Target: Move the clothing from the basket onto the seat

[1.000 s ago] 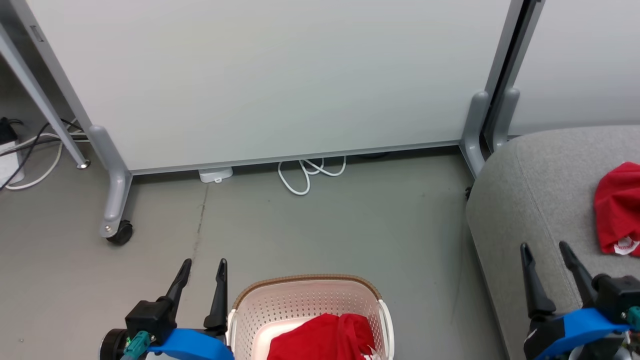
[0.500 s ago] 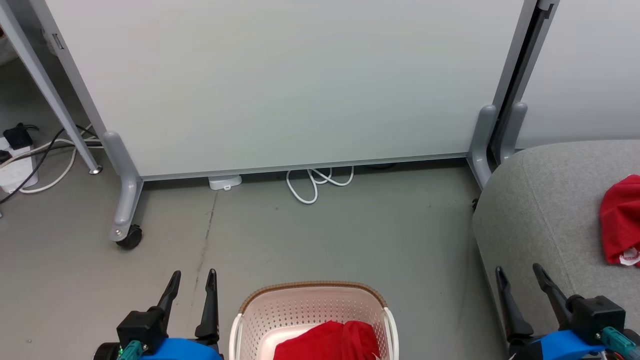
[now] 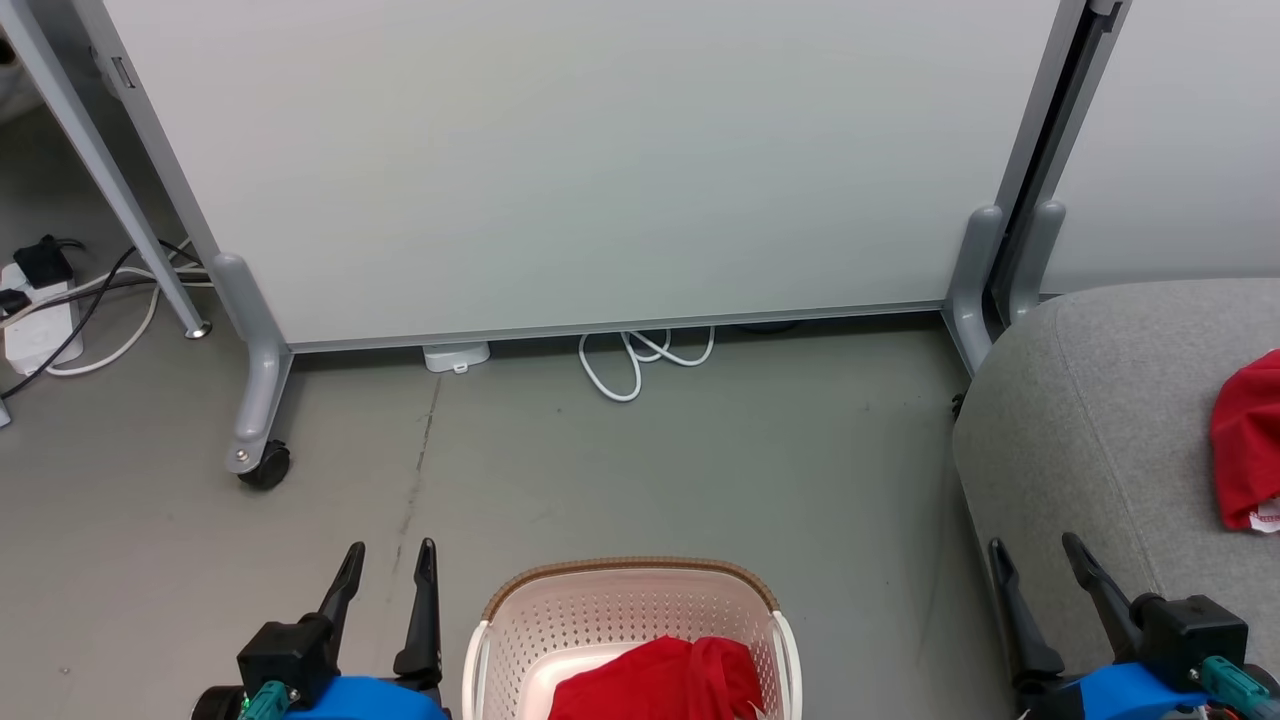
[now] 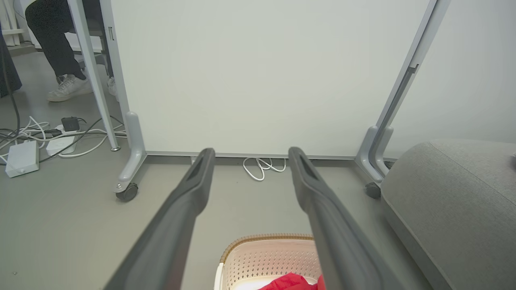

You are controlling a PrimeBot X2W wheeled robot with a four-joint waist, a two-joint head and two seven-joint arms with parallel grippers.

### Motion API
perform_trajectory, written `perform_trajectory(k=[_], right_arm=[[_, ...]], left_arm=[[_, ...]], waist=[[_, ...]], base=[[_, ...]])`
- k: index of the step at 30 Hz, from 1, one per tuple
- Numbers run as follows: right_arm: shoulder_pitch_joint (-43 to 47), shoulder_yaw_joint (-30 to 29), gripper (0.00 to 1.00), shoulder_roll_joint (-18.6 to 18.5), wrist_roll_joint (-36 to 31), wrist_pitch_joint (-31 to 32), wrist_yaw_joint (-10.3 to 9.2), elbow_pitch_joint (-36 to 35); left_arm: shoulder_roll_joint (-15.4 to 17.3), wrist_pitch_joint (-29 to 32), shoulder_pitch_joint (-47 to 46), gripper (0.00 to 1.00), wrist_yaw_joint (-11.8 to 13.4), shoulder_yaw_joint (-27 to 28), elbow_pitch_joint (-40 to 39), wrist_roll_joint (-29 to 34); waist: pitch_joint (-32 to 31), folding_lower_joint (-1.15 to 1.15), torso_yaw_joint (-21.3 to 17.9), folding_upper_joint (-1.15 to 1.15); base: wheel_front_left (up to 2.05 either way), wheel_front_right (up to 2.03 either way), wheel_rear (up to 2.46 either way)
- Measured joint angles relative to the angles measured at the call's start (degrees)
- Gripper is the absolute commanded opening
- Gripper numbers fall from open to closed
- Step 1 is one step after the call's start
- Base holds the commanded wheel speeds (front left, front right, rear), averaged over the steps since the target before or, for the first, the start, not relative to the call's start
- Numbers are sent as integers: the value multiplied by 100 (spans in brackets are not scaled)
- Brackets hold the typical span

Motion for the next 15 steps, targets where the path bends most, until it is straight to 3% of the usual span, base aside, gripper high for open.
perform_trajectory(k=[15], right_arm=[[-355, -1, 100, 2, -20, -52, 0, -110]], left_arm=[[-38, 0, -260, 100, 0, -243, 30, -44]], waist=[[606, 1, -61, 0]], base=[[0, 0, 0]])
